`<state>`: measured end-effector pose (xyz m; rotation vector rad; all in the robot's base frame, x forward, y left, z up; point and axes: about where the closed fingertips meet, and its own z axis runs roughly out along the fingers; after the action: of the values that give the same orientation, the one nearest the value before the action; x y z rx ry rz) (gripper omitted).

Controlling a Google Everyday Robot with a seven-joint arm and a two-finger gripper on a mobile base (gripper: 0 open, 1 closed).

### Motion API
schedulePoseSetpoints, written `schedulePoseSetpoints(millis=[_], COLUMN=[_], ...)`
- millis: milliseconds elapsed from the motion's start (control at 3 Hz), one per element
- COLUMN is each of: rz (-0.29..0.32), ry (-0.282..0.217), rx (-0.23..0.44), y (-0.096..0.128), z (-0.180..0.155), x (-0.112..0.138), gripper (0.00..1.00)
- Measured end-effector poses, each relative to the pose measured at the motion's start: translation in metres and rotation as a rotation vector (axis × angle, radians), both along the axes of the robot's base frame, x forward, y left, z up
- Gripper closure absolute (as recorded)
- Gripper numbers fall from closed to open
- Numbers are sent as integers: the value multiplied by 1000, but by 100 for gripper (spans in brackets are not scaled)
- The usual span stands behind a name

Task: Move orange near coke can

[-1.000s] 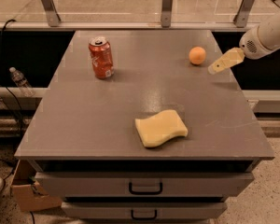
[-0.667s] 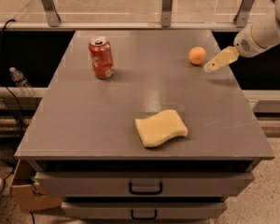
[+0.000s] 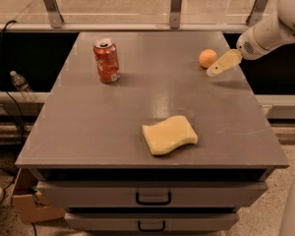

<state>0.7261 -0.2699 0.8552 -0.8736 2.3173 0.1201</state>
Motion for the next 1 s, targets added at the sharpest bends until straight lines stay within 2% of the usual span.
schedulePoseSetpoints(millis=[333,667,1000], rz=[32,70,100], ry=[7,-4,-4], rx=[14,24,32], y=[11,24,33], z=[-4,-2,-2], x=[5,13,19], gripper=[0,16,39])
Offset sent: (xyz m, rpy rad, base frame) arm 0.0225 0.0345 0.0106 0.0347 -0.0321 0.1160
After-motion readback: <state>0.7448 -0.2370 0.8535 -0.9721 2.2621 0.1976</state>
